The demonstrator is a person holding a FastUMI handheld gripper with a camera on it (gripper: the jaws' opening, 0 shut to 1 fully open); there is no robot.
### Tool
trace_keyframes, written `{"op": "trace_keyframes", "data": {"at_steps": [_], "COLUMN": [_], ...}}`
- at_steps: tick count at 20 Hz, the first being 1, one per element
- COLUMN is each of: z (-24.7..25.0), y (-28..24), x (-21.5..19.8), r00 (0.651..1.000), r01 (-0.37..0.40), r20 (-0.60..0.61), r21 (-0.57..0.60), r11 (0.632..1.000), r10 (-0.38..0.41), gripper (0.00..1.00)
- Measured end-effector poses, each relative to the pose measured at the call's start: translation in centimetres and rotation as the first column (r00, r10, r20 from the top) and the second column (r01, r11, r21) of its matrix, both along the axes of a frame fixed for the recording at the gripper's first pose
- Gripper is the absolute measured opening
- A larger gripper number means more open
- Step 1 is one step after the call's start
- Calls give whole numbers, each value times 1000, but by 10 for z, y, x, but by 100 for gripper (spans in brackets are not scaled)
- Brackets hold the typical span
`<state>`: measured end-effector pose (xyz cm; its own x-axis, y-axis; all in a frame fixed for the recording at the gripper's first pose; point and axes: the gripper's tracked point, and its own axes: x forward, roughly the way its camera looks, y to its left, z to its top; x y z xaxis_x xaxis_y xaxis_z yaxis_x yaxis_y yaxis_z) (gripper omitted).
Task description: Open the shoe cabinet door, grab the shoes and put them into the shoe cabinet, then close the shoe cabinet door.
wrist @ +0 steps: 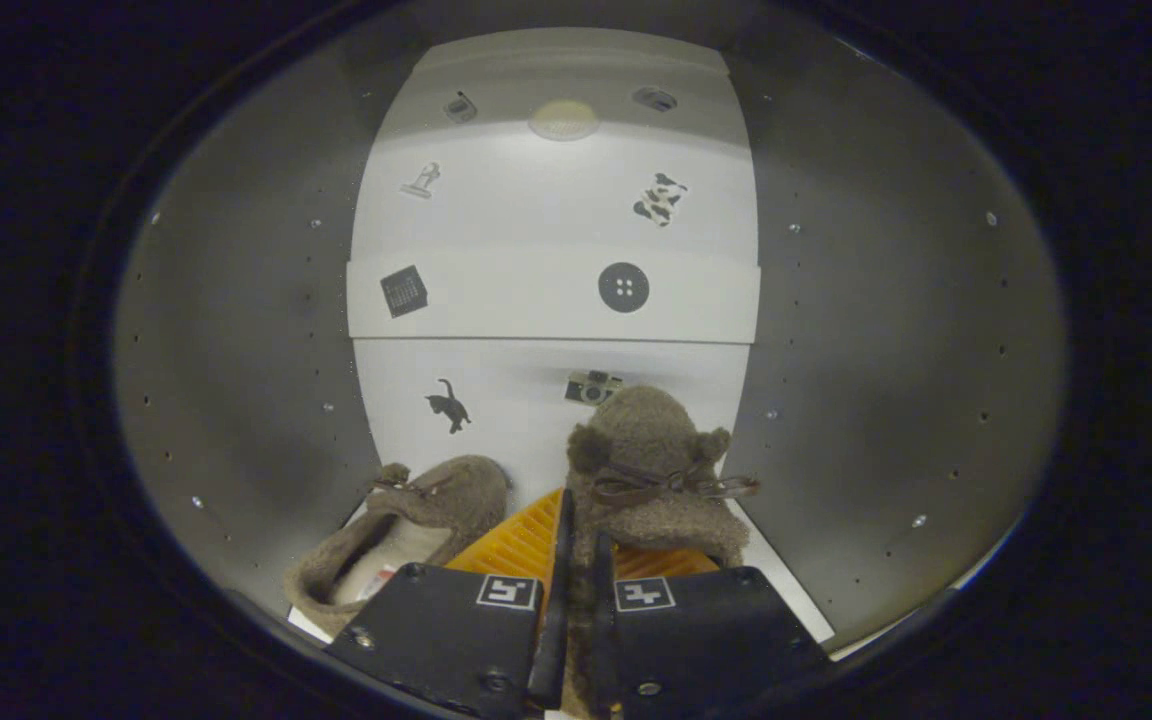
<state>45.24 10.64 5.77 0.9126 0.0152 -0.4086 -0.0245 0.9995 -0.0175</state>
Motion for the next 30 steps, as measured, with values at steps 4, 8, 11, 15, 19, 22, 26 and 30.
{"op": "trace_keyframes", "data": {"at_steps": [4,8,11,15,19,22,26,30], "z": [-11,-9,-6,8,39,70,111,163], "y": [-5,3,6,-3,3,7,1,-6], "x": [0,-9,-22,-43,-81,-122,-199,-278], "r00": [1000,1000,1000,1000,1000,998,998,993], "r01": [24,0,-2,24,10,5,11,-41], "r20": [0,-3,-18,-4,21,56,63,110], "r21": [-4,14,36,-7,32,53,31,34], "r11": [1000,1000,999,1000,999,999,999,999], "r10": [-24,0,3,-24,-11,-8,-13,37], "gripper": [30,36,55,88,98,98,100,100]}}
